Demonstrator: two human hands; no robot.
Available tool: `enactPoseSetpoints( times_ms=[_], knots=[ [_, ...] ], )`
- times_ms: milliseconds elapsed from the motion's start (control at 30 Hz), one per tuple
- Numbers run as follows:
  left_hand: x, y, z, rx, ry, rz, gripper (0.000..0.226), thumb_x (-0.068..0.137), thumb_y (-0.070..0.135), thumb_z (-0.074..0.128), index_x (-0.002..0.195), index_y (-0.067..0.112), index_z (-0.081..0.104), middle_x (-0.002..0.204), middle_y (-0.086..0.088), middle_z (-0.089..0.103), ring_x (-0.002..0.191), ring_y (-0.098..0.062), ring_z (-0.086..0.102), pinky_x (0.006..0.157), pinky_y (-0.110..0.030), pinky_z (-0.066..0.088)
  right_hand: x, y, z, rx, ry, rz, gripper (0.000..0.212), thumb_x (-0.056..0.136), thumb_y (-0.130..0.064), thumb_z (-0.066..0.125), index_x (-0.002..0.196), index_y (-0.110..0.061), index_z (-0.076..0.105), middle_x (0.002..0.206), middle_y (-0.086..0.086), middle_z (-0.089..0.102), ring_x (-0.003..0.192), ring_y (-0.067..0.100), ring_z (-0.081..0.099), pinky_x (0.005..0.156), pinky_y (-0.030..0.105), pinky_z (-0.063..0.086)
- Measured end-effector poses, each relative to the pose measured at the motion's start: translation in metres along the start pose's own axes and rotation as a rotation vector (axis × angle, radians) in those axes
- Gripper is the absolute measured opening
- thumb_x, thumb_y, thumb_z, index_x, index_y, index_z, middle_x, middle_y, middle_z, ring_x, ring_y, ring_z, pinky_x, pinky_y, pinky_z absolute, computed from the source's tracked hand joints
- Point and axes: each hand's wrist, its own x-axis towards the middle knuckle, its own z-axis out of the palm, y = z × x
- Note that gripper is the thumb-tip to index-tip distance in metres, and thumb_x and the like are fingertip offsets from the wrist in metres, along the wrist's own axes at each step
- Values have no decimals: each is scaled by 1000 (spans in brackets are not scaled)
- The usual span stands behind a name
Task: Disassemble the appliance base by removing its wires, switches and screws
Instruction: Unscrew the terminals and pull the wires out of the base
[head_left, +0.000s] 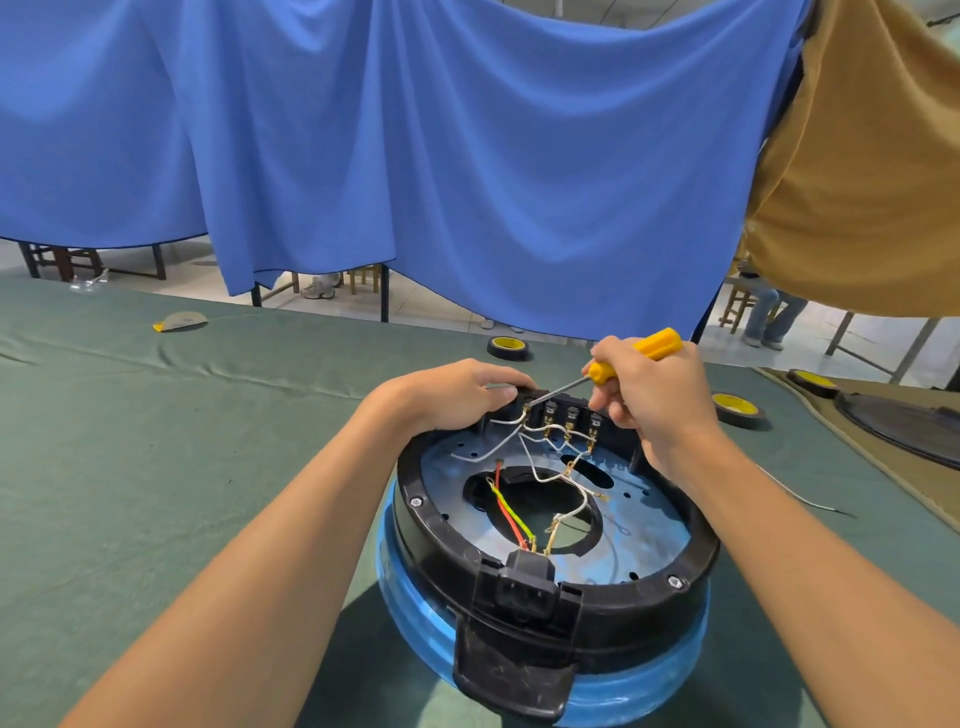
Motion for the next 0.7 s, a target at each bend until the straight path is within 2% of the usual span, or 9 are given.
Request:
enactPoseSetpoints(
  times_ms=[200, 400, 700],
  knots=[
    [0, 0, -1, 0, -13, -3, 35, 105, 24, 35, 134, 30, 53, 129, 2, 58, 119, -15, 50, 108, -38, 35, 2, 4, 0, -95, 64, -74, 36, 83, -19, 59, 49, -7, 64, 48, 10, 62, 41, 12, 52, 45, 24, 43],
    [0, 0, -1, -16, -12, -9, 34, 105, 25, 35, 133, 32, 53, 128, 3, 59, 116, -15, 52, 105, -36, 37, 0, 1, 0, -11, 27, -22, 37, 87, -15, 58, 51, -4, 63, 45, 10, 59, 36, 10, 49, 36, 17, 37],
    [-1, 0, -1, -2, -10, -10, 34, 105, 26, 35, 133, 34, 53, 130, 4, 57, 117, -15, 51, 105, -37, 37, -2, 3, 1, -51, 1, -53, 35, 86, -16, 58, 54, -2, 64, 47, 10, 60, 40, 11, 51, 38, 17, 40]
  ],
)
